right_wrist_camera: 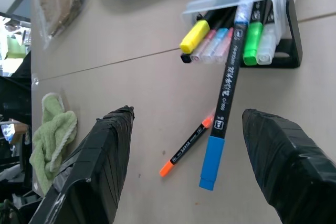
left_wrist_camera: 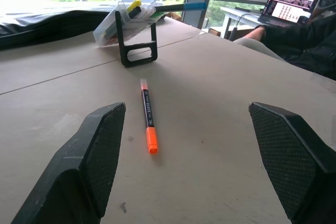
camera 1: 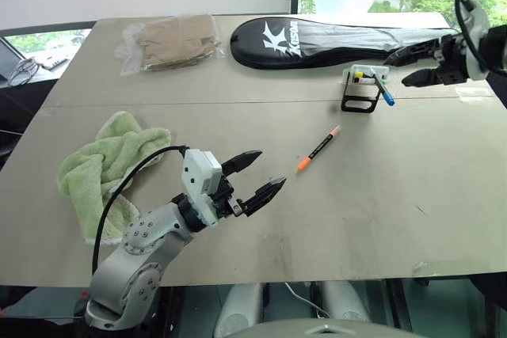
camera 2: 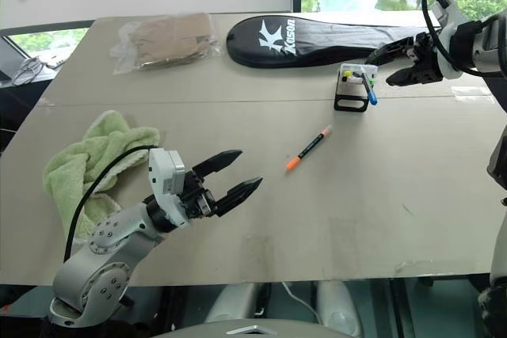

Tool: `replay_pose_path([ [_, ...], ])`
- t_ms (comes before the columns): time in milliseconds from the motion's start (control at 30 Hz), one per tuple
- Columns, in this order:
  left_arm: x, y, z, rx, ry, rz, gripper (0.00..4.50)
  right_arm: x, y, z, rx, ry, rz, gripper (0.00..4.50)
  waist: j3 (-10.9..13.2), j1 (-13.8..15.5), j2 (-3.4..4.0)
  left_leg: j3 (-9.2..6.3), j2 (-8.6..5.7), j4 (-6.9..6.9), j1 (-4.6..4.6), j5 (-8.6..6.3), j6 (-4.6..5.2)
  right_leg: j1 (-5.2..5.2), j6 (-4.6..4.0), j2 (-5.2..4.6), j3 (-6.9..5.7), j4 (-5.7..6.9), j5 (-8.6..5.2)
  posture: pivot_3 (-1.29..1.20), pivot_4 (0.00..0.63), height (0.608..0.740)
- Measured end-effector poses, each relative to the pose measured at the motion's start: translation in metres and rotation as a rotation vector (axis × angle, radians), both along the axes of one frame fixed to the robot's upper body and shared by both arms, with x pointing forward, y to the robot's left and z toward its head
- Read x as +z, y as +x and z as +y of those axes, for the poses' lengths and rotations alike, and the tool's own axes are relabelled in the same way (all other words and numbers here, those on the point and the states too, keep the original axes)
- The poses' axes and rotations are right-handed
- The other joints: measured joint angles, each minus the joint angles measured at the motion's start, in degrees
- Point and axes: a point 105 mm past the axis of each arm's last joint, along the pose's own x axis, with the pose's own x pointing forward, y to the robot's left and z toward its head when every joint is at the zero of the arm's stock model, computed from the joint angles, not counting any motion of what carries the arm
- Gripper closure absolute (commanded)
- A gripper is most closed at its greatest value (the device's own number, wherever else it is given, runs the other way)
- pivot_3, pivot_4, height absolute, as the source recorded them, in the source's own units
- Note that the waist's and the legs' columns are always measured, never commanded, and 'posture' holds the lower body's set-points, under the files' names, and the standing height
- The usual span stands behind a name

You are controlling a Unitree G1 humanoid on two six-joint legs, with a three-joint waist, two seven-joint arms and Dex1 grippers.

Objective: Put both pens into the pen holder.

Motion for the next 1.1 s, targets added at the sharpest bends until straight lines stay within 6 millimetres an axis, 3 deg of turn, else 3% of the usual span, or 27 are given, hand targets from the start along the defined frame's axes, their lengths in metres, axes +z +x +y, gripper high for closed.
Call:
replay_pose_path([
  [100,0.001,0.001,0.0,-0.005,0.004,-0.004,0.61,-0.003,-0.013,-0.009,0.059,-0.09,-0.081,0.95,0.0,0.3,-0.01,-0.17,-0.01,0.08,-0.13,0.0,0.0,0.01,0.0,0.0,-0.1,-0.04,0.0,0.0,0.15,0.74],
  [167,0.003,0.002,0.0,-0.011,0.007,-0.01,0.61,-0.018,-0.03,-0.01,0.149,-0.245,-0.154,0.95,0.0,0.39,0.0,-0.18,0.01,0.12,-0.18,0.0,0.01,-0.01,0.0,-0.05,-0.1,-0.05,0.0,0.0,0.15,0.74],
  [367,0.002,0.004,0.002,-0.018,0.02,-0.008,0.61,-0.048,-0.061,0.011,0.35,-0.447,-0.374,0.95,-0.03,-0.22,0.03,-0.03,0.12,0.15,-0.02,-0.01,0.01,0.0,0.0,-0.17,0.01,0.12,0.01,0.0,0.15,0.74],
  [567,0.005,0.008,0.002,-0.04,0.034,-0.026,0.61,-0.056,-0.07,0.024,0.334,-0.599,-0.573,0.95,-0.09,0.11,-0.02,-0.15,0.1,0.29,-0.02,-0.01,0.0,0.03,0.01,-0.19,0.02,0.17,0.01,0.0,0.15,0.74],
  [700,0.007,0.012,0.002,-0.063,0.042,-0.032,0.61,-0.091,-0.069,0.017,0.346,-0.857,-0.638,0.95,-0.08,0.23,-0.02,-0.17,0.04,0.34,-0.05,0.0,0.0,0.04,0.02,-0.25,-0.02,0.12,0.01,0.0,0.15,0.74],
  [767,0.007,0.013,0.002,-0.07,0.046,-0.033,0.61,-0.099,-0.068,0.016,0.357,-0.904,-0.659,0.95,-0.08,0.06,-0.02,-0.12,0.04,0.34,-0.03,0.0,0.0,0.04,0.05,-0.25,0.01,0.14,0.03,0.0,0.15,0.74],
  [867,0.006,0.014,0.002,-0.081,0.048,-0.029,0.61,-0.094,-0.065,0.014,0.358,-0.935,-0.709,0.95,-0.08,-0.46,-0.01,-0.06,0.08,0.34,0.06,0.0,0.0,0.04,0.05,-0.18,0.02,0.18,0.03,0.0,0.15,0.74],
  [1000,0.007,0.015,0.002,-0.089,0.05,-0.032,0.61,-0.07,-0.052,0.008,0.322,-0.897,-0.763,0.95,-0.08,-0.67,-0.01,-0.11,0.08,0.34,0.06,0.0,0.0,0.05,0.05,-0.18,0.06,0.18,0.04,0.0,0.15,0.74],
  [1100,0.006,0.016,0.002,-0.088,0.05,-0.028,0.61,-0.064,-0.05,0.006,0.326,-0.885,-0.776,0.95,-0.08,-0.65,-0.02,-0.14,0.08,0.34,0.04,0.0,0.0,0.05,0.05,-0.2,0.06,0.16,0.03,0.0,0.15,0.74],
])
